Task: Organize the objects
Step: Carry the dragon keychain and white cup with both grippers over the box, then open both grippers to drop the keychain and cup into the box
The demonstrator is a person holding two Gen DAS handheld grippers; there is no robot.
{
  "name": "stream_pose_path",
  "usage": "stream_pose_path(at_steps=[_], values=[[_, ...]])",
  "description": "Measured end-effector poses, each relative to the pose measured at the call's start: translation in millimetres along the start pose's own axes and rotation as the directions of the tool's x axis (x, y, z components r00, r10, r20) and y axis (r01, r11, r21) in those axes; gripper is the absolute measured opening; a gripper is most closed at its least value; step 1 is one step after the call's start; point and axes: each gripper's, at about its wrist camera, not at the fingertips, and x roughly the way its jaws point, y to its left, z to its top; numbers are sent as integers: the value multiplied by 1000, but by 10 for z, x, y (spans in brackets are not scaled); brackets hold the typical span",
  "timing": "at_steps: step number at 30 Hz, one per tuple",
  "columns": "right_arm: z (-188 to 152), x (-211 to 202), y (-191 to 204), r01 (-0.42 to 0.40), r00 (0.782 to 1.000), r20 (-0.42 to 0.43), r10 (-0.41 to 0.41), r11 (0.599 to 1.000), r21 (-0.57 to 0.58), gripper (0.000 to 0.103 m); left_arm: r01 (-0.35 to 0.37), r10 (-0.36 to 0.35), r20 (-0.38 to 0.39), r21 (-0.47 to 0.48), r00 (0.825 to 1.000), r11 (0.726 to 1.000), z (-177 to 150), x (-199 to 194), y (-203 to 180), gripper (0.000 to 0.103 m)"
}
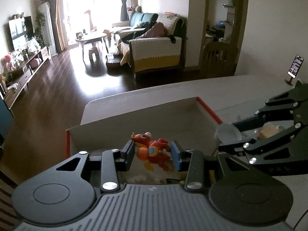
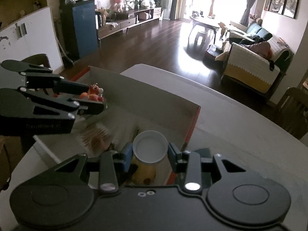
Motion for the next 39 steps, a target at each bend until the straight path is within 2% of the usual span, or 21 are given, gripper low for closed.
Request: stream_pose_path(at_steps=[7, 16, 24, 34, 37, 39], values=[[109, 415, 105, 17, 999, -45, -19, 999, -38, 38, -10, 12, -44, 30, 999, 1000, 2, 366, 67, 39], [117, 763, 169, 24, 995, -97, -32, 997, -76, 38, 4, -2, -127, 16, 992, 1000, -2, 786, 145, 39], [99, 912, 194, -4, 990, -140, -7, 997, -78, 38, 56, -46, -272, 30, 961, 998, -8, 1033, 153, 39], [55, 881, 220, -22, 989, -151, 8, 995, -93, 41, 83, -73, -372, 10, 925, 997, -91, 1146, 162, 40], [50, 849, 222, -23, 988, -151, 8, 995, -97, 44, 78, -67, -375, 16, 924, 997, -102, 1129, 162, 44], [36, 824, 222, -20, 988, -153, 5, 995, -100, 46, 67, -56, -360, 18, 931, 998, -99, 1091, 167, 55]])
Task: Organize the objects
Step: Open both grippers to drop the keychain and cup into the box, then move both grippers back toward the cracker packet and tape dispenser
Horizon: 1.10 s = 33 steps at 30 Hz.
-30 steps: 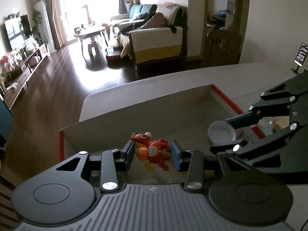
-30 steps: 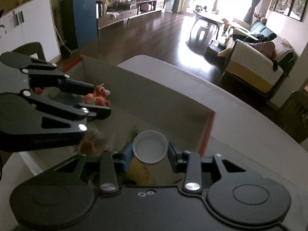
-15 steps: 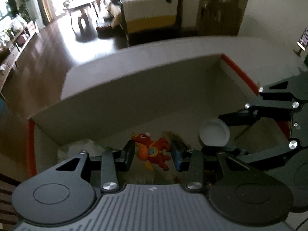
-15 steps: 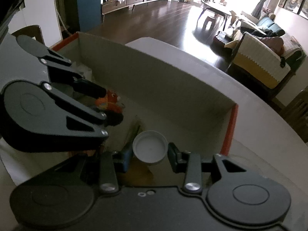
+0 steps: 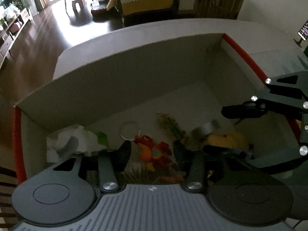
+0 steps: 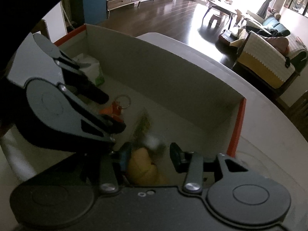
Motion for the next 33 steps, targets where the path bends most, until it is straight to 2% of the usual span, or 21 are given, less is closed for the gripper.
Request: stream_pose_path(at_steps=[3, 10, 17, 26, 29, 33], values=[[1, -55, -7, -3, 1000, 4, 3, 1000, 5, 50, 0, 1, 27, -11, 1000, 1000, 5, -67, 22, 63], [-88, -262, -2, 1, 999, 37, -2, 1000, 11, 51, -25, 24, 71, 1, 997, 1000, -70, -209, -34, 63], [-125, -540, -40, -2, 996, 87, 0, 1000, 28, 52, -38, 36, 132, 14, 991, 999, -109, -513, -137, 63], [-231, -979, -60, -25, 987, 162, 20, 999, 32, 62, -35, 31, 204, 18, 978, 999, -239, -965, -331, 64], [-277, -1116, -40, -42, 982, 185, 35, 999, 31, 63, -34, 29, 228, 20, 973, 999, -283, -1101, -392, 71], [-361, -1289, -37, -47, 977, 211, 42, 999, 16, 66, -35, 30, 255, 17, 967, 999, -371, -1265, -484, 71]])
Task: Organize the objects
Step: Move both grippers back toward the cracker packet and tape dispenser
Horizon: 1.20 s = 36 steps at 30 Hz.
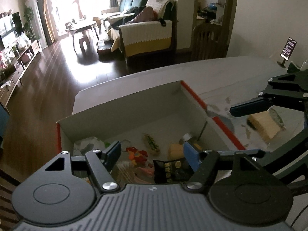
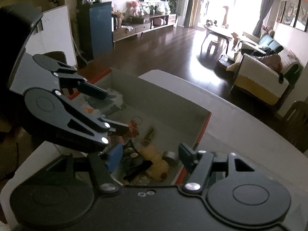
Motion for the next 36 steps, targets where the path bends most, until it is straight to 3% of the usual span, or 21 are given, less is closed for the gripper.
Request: stream_pose_path(at_steps=[6, 17, 31, 33, 36], values=[[-110, -226, 23, -25, 999, 31, 26, 1000, -18, 74, 7, -6, 37, -24, 999, 1000, -46, -229, -122, 75], [-425, -581, -90, -54, 997, 51, 57, 997, -57, 76, -10, 15, 62, -80, 998, 997, -115, -418, -478, 82], [-1007, -854, -722, -49, 999, 25, 48, 999, 20, 76, -19, 28, 74, -122, 997, 992, -174, -328, -1220, 90], [-1102, -879, -850, -43, 999, 21, 42, 998, 38, 76, -31, 39, 66, -123, 997, 992, -165, -275, -1331, 103], [-1251, -902, -1052, -29, 1000, 9, 29, 997, 68, 76, -37, 46, 65, -137, 997, 990, -136, -193, -1481, 103]])
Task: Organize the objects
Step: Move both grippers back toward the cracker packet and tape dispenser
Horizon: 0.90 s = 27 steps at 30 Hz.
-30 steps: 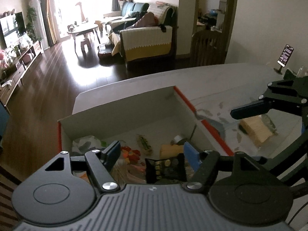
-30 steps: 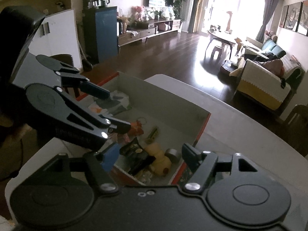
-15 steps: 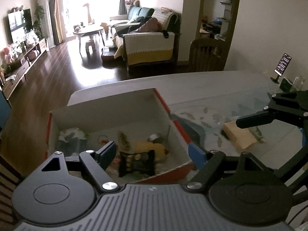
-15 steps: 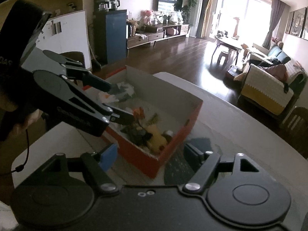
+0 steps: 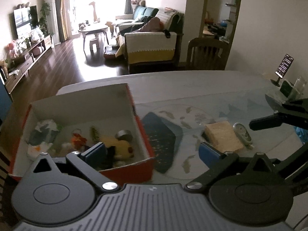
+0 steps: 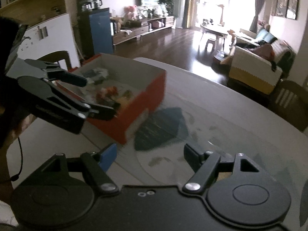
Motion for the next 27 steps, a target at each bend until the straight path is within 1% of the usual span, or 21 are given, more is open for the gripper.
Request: stream_pose_path(at_steps=[7, 12, 14, 18, 24, 27], values=[[-380, -113, -548, 46, 998, -33, -44, 996, 71, 76, 16, -16, 1, -2, 1000, 1000, -22, 172, -360, 103], [-591, -164, -912, 76, 996, -55, -70, 989, 124, 76, 32, -32, -5, 24, 999, 999, -14, 345, -659, 103], [-651, -174, -1051, 93, 995, -58, -86, 984, 149, 76, 38, -38, -19, 34, 999, 999, -12, 434, -784, 103], [-779, -129, -1298, 138, 989, -81, -124, 970, 200, 76, 68, -67, -43, 33, 997, 997, 31, 617, -1036, 103], [-917, 27, -1614, 196, 978, -121, -169, 942, 271, 76, 65, -60, -73, 70, 996, 995, 56, 999, -1397, 103], [-952, 130, -1765, 213, 974, -146, -174, 924, 317, 76, 54, -47, -96, 80, 994, 995, 22, 1206, -1532, 103]])
